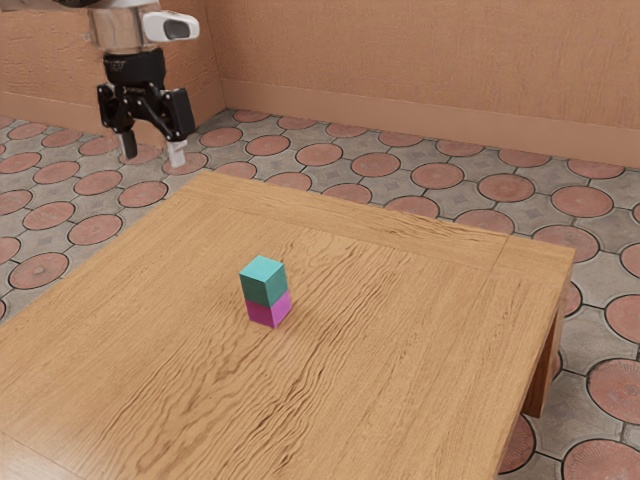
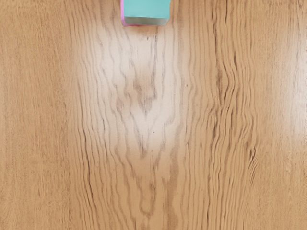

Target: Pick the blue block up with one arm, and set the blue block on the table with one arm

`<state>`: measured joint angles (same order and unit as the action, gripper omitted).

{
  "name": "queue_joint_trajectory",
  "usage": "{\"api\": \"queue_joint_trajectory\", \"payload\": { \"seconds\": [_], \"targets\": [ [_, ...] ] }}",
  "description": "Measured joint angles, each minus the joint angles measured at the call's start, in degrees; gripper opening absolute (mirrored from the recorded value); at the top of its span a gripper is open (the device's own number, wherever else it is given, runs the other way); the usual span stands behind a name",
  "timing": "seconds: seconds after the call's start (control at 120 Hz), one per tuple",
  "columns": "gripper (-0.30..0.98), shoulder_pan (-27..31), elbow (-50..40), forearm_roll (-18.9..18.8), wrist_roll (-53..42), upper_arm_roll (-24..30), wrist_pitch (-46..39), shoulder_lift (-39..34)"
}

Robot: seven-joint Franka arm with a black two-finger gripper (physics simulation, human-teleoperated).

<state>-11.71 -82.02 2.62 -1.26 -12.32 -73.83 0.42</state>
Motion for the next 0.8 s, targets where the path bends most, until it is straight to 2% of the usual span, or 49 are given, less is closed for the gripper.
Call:
{"api": "queue_joint_trajectory", "payload": {
  "seconds": [0.283,0.4,0.475,0.55,0.8],
  "targets": [
    [0.69,1.2,0.14,0.57,-0.34,0.19,-5.12,0.18],
    [0.69,3.0,13.24,0.53,-0.4,1.06,-2.75,0.54],
    [0.69,4.06,16.64,0.61,-0.38,1.45,-1.27,0.92],
    [0.69,4.59,17.47,0.51,-0.36,1.49,-0.22,3.05],
    [0.69,1.17,17.69,-0.5,-0.29,1.21,0.72,4.79]
  ]
}}
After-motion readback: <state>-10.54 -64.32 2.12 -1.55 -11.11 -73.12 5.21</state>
